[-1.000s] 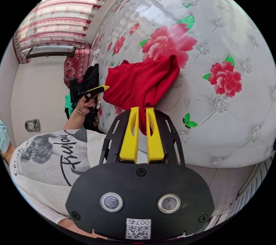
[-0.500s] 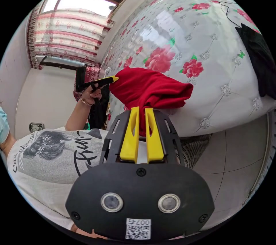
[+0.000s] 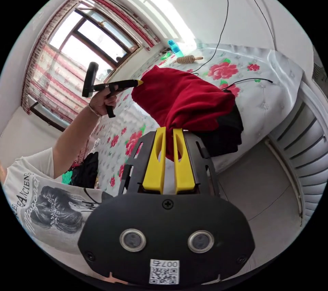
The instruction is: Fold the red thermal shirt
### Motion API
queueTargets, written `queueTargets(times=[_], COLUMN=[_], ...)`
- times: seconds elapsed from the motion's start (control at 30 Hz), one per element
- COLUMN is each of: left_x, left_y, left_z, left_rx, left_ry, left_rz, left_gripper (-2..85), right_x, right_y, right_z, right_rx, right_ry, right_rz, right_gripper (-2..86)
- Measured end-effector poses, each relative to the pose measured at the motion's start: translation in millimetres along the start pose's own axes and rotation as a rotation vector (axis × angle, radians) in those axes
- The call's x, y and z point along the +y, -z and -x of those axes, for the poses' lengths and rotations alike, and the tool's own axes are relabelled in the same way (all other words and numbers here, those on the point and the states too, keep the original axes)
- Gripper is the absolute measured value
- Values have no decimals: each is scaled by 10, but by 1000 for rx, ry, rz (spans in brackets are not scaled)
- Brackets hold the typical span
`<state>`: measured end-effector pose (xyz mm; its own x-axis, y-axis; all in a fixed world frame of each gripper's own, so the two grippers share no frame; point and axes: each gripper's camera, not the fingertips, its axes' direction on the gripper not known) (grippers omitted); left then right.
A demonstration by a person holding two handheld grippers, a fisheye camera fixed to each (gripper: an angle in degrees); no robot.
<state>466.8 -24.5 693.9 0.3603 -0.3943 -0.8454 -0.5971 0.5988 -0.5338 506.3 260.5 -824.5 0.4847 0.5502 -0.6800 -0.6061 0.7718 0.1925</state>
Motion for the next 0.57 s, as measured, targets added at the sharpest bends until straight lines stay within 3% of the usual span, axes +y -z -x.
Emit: queueTargets(times=[0.07, 0.2, 0.3, 0.43, 0.57], left_x=[-36, 714, 1703, 3208, 4352], left_y=[-323, -649, -700, -504, 45], left_z=[-61, 4, 150, 284, 348], left_rx=[-124, -68, -84, -148, -256], left_ry=[49, 119, 215, 444, 713], left_rz=[112, 167, 224, 358, 325], left_gripper=[34, 32, 33, 3, -4], right_x=[0, 60, 90, 182, 404], right_y=[-311, -553, -718, -1421, -2134], right_z=[-84, 182, 761, 1802, 2923], right_rx=[73, 133, 174, 130, 58], right_ry=[-60, -17, 180, 558, 841], right_rz=[46, 138, 221, 520, 738], right_gripper=[13, 11, 6, 1, 0])
